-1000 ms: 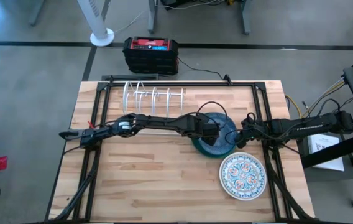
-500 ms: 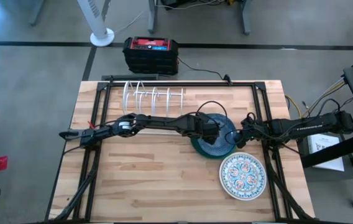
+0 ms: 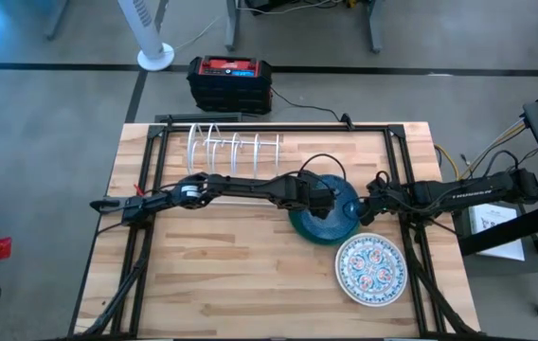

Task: Sort dishes
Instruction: Put the blue patterned plate in the dish rack

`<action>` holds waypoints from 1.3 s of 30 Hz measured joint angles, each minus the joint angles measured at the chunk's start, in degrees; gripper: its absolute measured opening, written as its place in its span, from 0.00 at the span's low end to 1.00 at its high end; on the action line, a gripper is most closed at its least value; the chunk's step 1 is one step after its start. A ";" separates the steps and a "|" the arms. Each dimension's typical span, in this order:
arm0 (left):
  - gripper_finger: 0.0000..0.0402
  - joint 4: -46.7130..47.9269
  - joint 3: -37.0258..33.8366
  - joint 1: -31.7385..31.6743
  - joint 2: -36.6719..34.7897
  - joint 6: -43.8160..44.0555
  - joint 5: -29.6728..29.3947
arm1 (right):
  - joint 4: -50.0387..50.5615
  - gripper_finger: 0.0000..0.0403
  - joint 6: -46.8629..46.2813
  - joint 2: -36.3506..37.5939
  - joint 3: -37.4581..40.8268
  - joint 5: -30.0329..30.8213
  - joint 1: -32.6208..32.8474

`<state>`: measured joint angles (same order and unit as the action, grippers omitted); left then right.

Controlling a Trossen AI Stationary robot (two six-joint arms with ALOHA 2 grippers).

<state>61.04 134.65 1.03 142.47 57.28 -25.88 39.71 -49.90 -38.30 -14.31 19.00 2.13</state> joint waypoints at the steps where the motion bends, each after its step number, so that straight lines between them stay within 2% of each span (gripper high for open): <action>1: 0.54 0.02 0.00 -0.03 0.00 -0.06 -0.13 | 0.02 0.21 0.02 0.00 0.00 0.00 0.00; 10: 0.54 0.48 -0.13 -0.08 0.02 -1.31 -0.25 | 0.19 0.18 0.28 0.00 -0.09 -0.09 0.00; 18: 0.54 0.40 -0.20 -0.06 0.02 -1.33 -0.28 | 0.41 0.21 0.34 0.00 -0.10 -0.98 0.00; 26: 0.54 0.58 -0.20 -0.09 0.02 -0.99 2.90 | 0.44 0.20 0.58 -0.02 -0.09 -1.05 0.00; 32: 0.54 4.53 -0.24 -0.30 0.25 2.95 5.72 | 0.45 0.19 0.67 -0.02 -0.09 -1.05 0.00; 39: 0.54 5.67 -1.40 -0.30 0.44 3.73 8.00 | 0.45 0.22 0.67 -0.04 -0.09 -1.05 0.00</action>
<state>66.71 133.25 0.73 142.91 61.00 -17.88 40.16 -49.23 -38.35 -14.39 17.96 2.13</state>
